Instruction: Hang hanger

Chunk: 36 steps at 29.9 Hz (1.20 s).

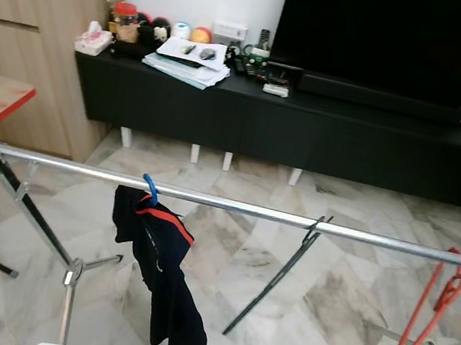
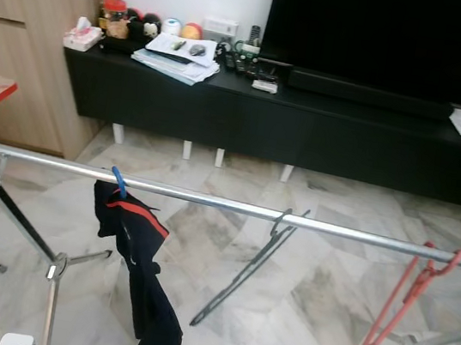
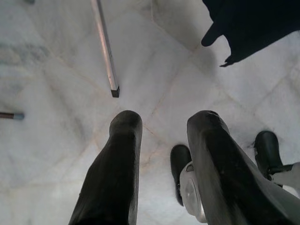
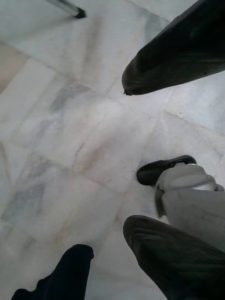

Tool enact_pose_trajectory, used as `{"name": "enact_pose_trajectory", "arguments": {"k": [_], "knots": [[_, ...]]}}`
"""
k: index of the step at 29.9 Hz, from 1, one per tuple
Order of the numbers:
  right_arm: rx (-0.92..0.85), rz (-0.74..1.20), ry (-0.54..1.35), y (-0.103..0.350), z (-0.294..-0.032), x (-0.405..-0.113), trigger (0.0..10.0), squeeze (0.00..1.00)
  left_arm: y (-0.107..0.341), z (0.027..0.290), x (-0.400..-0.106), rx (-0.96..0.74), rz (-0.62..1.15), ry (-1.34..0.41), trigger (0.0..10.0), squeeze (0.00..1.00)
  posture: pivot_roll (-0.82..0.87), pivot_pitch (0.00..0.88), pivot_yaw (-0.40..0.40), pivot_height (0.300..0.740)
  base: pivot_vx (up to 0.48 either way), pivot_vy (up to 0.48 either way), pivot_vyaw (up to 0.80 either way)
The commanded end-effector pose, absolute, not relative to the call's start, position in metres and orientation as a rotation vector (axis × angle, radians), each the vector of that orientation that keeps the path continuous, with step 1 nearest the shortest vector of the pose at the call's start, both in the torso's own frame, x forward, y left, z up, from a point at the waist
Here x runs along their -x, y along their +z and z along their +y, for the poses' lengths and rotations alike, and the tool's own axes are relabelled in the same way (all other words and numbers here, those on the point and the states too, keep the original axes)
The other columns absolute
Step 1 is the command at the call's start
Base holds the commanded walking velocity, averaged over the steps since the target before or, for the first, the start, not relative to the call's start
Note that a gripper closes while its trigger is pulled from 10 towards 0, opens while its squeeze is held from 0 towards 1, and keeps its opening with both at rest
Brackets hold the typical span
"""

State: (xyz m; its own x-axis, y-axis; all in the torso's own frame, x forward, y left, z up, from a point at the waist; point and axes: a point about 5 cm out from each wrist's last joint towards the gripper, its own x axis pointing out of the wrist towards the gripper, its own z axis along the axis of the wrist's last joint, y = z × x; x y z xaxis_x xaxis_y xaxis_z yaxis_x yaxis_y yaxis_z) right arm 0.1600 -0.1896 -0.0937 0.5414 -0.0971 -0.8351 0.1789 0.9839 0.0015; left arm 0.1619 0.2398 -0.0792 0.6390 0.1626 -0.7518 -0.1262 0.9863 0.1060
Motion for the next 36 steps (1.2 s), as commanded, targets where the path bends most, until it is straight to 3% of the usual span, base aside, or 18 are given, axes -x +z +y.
{"name": "enact_pose_trajectory", "arguments": {"k": [1, 6, 20, 27, 36], "knots": [[-0.083, 1.018, -0.172, -0.0964, -0.1946, -0.1525, 10.0, 0.0, -0.0821, 0.2365, -0.1581, -0.035, 0.882, 0.166, 10.0, 0.0, 0.06, 0.043, -0.034, 0.74, 0.0, 0.0, -0.69], [-0.065, 1.019, -0.148, -0.0963, -0.194, -0.1529, 10.0, 0.0, -0.0824, 0.2354, -0.1581, -0.034, 0.883, 0.166, 10.0, 0.0, 0.06, 0.047, -0.035, 0.74, 0.0, 0.0, -0.63], [-0.065, 0.992, -0.128, -0.0943, -0.1922, -0.1574, 10.0, 0.0, -0.0831, 0.234, -0.1577, -0.051, 0.89, 0.153, 10.0, 0.0, 0.04, 0.06, -0.037, 0.74, 0.0, 0.0, 0.0], [-0.068, 0.996, -0.136, -0.0949, -0.1918, -0.1562, 10.0, 0.0, -0.0837, 0.2341, -0.1562, -0.059, 0.896, 0.148, 10.0, 0.0, 0.04, 0.065, -0.032, 0.74, 0.0, -0.287, 0.0], [-0.072, 0.987, -0.133, -0.0946, -0.1915, -0.1568, 10.0, 0.0, -0.0828, 0.2314, -0.16, -0.059, 0.888, 0.143, 10.0, 0.0, 0.04, 0.064, -0.033, 0.74, 0.0, -0.286, -0.5]]}}
